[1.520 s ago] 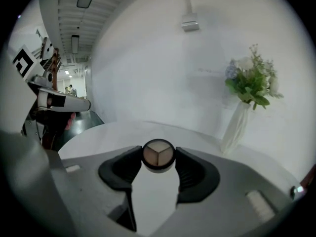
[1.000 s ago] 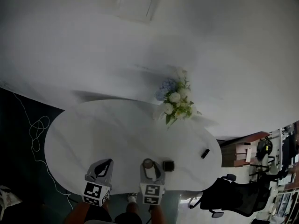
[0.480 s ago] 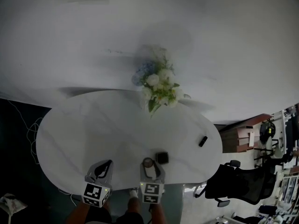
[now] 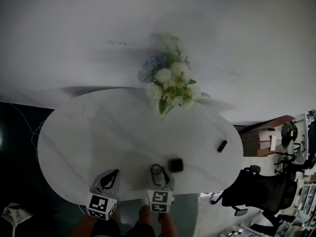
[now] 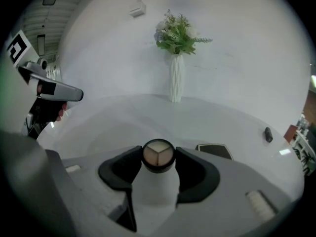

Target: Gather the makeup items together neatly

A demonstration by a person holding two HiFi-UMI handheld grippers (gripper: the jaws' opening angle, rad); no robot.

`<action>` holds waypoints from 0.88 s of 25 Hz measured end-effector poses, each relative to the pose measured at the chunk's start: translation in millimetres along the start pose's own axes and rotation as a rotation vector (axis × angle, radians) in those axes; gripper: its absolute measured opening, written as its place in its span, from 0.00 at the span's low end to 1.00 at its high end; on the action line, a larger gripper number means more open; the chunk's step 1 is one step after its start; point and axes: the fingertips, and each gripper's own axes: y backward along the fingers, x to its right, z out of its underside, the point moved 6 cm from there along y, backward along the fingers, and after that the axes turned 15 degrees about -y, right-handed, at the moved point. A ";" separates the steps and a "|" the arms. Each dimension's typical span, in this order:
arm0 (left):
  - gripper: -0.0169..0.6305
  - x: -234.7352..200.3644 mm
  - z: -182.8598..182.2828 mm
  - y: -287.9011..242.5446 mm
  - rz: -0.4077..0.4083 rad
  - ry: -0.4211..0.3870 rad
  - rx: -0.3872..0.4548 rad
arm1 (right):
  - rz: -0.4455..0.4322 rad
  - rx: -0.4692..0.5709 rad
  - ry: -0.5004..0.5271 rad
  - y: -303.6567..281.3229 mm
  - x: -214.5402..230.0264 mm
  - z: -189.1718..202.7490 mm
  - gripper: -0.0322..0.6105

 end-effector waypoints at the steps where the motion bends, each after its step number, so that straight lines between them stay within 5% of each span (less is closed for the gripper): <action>1: 0.04 -0.8 1.3 0.0 -0.001 0.001 -0.003 | 0.000 -0.005 -0.001 -1.5 -0.3 1.8 0.38; 22: 0.04 3.7 8.9 -1.8 0.010 0.005 -0.021 | 0.012 -0.001 -0.022 -12.4 2.3 10.9 0.39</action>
